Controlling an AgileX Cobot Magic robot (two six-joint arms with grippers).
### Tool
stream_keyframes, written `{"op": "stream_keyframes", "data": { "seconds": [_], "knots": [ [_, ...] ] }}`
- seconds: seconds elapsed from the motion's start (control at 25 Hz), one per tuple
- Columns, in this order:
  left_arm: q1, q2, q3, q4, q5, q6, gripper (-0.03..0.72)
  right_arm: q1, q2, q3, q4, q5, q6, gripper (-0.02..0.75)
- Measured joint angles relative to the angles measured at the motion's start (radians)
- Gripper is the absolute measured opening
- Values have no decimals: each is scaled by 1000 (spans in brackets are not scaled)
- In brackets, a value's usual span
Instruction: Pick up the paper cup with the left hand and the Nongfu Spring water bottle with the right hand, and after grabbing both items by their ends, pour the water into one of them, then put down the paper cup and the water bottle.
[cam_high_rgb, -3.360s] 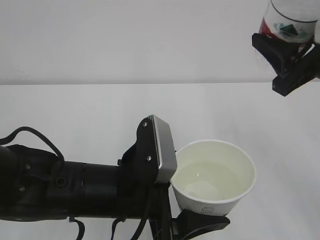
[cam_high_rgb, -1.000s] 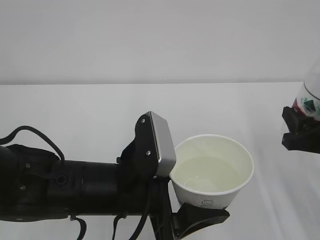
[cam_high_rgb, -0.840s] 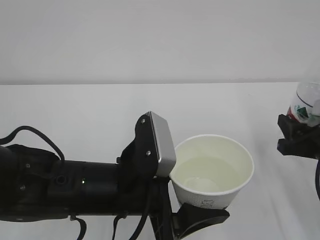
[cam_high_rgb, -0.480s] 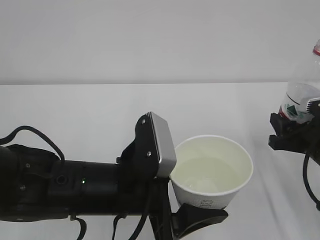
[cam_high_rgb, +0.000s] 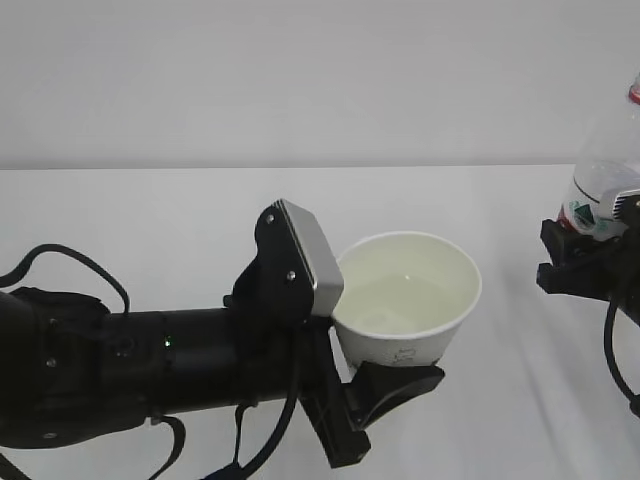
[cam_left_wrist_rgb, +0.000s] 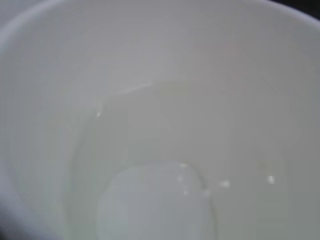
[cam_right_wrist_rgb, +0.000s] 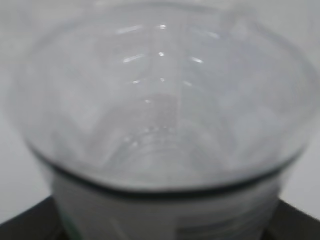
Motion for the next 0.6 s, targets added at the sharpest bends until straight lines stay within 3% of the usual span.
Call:
{"op": "stream_keyframes", "data": {
  "seconds": [0.36, 0.6],
  "knots": [
    [0, 0, 0, -194, -15, 109, 540, 0, 0, 0, 5, 0, 0, 449],
    [53, 0, 0, -225, -26, 121, 540, 0, 0, 0, 6, 0, 0, 449]
  ]
}}
